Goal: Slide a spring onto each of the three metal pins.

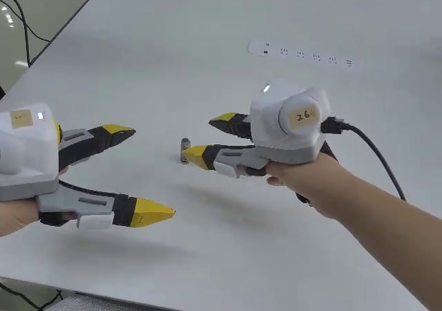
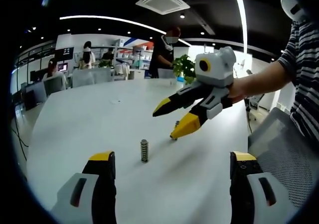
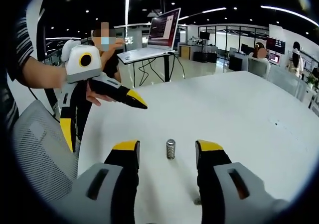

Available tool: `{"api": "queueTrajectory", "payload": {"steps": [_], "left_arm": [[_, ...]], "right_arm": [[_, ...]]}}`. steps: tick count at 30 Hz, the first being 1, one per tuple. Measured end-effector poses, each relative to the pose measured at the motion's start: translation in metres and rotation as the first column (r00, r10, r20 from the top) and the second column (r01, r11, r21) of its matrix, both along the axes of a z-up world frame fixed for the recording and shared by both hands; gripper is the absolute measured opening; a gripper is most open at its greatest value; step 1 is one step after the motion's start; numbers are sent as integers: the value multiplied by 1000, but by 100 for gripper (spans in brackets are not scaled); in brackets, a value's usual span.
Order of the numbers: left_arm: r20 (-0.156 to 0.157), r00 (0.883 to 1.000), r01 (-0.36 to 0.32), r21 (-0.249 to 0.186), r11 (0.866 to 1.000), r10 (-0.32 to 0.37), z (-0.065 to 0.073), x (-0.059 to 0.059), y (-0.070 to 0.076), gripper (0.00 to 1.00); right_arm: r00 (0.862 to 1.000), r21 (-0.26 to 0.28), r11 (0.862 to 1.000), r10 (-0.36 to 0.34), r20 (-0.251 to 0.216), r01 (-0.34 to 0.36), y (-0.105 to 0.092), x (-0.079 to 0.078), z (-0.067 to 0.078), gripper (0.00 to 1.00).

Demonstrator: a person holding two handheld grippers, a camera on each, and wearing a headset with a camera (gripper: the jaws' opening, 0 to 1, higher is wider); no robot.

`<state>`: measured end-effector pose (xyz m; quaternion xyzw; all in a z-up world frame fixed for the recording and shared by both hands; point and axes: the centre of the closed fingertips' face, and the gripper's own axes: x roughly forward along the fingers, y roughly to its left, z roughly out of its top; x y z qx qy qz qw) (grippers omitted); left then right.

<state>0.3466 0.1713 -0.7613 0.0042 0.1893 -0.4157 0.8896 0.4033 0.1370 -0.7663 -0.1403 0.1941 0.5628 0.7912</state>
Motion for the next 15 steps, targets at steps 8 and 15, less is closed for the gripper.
{"api": "queueTrajectory", "payload": {"steps": [8, 15], "left_arm": [[8, 1000, 3, 0, 1000, -3, 3, 4, -5, 96], [15, 1000, 11, -1, 1000, -11, 5, 6, -10, 97]], "right_arm": [[999, 22, 999, -49, -7, 49, -26, -10, 5, 58], [996, 34, 995, -91, 3, 91, -53, -17, 10, 64]]}}
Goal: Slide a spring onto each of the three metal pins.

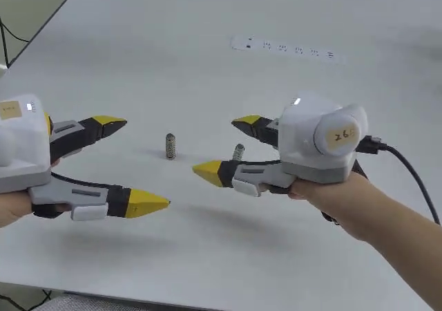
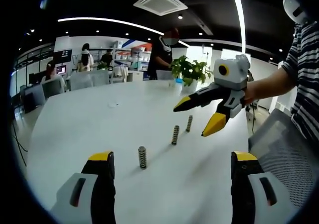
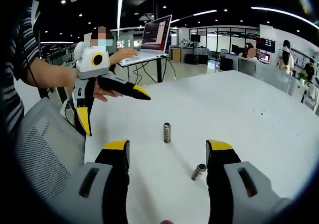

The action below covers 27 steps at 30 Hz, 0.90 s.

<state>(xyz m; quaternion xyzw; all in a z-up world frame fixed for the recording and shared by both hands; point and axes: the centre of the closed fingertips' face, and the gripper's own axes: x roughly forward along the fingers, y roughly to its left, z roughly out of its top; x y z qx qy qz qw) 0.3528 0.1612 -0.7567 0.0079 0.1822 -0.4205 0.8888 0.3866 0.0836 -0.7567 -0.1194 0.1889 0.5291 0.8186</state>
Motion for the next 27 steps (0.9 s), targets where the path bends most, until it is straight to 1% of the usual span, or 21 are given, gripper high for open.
{"api": "queueTrajectory", "payload": {"steps": [1, 3, 4, 5, 6, 7, 10, 12, 15, 20, 24, 27], "left_arm": [[0, 1000, 0, -2, 1000, 0, 1, 0, -1, 97], [1, 1000, 0, -4, 1000, 0, 1, 1, -2, 97], [17, 1000, 7, 0, 1000, -7, 3, 1, -3, 95], [27, 1000, 10, 1, 1000, -10, 4, 1, -4, 95], [31, 999, 15, -6, 1000, -15, 5, 0, -5, 95], [30, 999, 18, -11, 1000, -17, 6, 0, -6, 95], [30, 999, 22, -14, 1000, -21, 6, -1, -7, 97], [25, 999, 27, -16, 999, -27, 6, -2, -9, 97], [26, 999, 31, -14, 999, -30, 7, -3, -10, 97], [20, 999, 30, -18, 999, -30, 9, -4, -12, 97], [22, 999, 33, -21, 999, -32, 10, -5, -13, 97], [28, 999, 29, -25, 999, -28, 13, -5, -12, 97]], "right_arm": [[1000, 15, 1000, -10, -1, 10, -3, -1, 1, 64], [1000, 20, 1000, -18, 7, 18, -8, -2, 0, 66], [1000, 20, 1000, -23, 9, 23, -11, -4, -1, 67], [1000, 22, 999, -25, 7, 25, -13, -5, -2, 68], [999, 25, 999, -34, -4, 34, -17, -6, -3, 70], [999, 28, 999, -38, -7, 38, -19, -7, -3, 71], [999, 62, 997, -51, -11, 52, -28, -13, 1, 74], [998, 71, 995, -65, -16, 66, -34, -14, 2, 77], [996, 94, 991, -89, -25, 91, -46, -16, 4, 80], [991, 96, 987, -125, -41, 129, -65, -18, 2, 84], [988, 120, 981, -150, -43, 154, -81, -20, 0, 89], [982, 122, 975, -177, -67, 184, -95, -23, -5, 91]]}}
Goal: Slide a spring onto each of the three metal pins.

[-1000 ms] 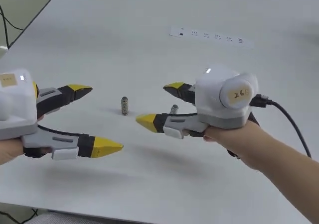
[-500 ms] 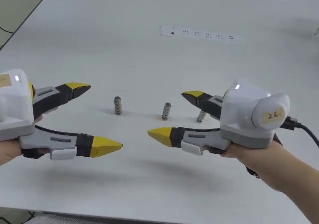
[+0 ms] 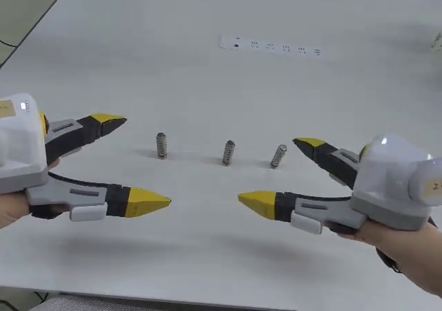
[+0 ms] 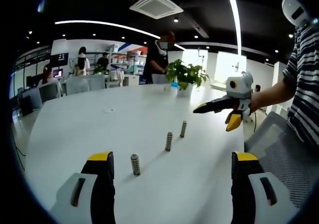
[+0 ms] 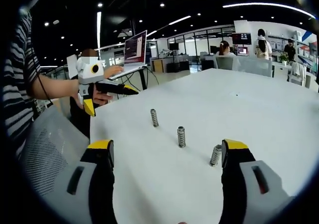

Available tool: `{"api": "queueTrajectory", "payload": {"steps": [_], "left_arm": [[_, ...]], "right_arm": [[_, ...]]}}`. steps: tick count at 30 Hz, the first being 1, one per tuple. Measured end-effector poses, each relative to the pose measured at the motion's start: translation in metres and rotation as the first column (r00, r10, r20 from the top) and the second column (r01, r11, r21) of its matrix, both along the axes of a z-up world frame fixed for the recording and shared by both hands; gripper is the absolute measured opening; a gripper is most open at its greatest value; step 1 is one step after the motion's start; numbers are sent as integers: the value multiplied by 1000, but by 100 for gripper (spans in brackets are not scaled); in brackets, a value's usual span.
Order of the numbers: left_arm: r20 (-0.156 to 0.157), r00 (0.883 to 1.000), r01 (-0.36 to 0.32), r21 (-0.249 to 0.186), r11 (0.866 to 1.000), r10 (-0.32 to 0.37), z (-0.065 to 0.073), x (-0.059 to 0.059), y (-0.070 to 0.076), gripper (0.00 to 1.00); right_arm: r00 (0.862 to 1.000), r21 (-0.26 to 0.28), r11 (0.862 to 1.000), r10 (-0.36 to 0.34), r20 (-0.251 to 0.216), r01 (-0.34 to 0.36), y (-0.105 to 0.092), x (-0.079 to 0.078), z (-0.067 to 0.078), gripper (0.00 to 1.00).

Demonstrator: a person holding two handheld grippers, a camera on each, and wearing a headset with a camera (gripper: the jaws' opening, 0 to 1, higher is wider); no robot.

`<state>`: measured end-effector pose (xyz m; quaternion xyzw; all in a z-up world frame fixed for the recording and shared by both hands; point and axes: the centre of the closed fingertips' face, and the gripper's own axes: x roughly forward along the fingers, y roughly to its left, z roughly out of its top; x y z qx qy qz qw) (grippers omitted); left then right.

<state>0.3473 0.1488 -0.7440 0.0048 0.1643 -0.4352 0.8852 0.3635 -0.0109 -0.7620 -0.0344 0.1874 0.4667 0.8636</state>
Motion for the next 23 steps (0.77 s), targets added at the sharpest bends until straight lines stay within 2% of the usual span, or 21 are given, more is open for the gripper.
{"api": "queueTrajectory", "payload": {"steps": [7, 12, 15, 18, 23], "left_arm": [[5, 1000, -19, -5, 1000, 19, 1, -2, 7, 97], [2, 1000, -30, -5, 1000, 30, 1, -4, 10, 97], [-15, 999, -39, 2, 999, 39, -2, -6, 12, 97], [-13, 999, -38, 11, 999, 38, -4, -9, 13, 97], [-6, 999, -42, 21, 999, 42, -4, -11, 17, 97]], "right_arm": [[998, 11, 998, -66, -17, 67, -30, -2, -2, 99], [994, 9, 995, -99, -39, 99, -49, -4, -4, 100], [994, -9, 995, -101, -49, 101, -54, -10, -8, 100], [994, -47, 994, -96, -42, 94, -57, -17, -11, 100], [995, -63, 994, -90, -38, 88, -60, -22, -12, 100]]}}
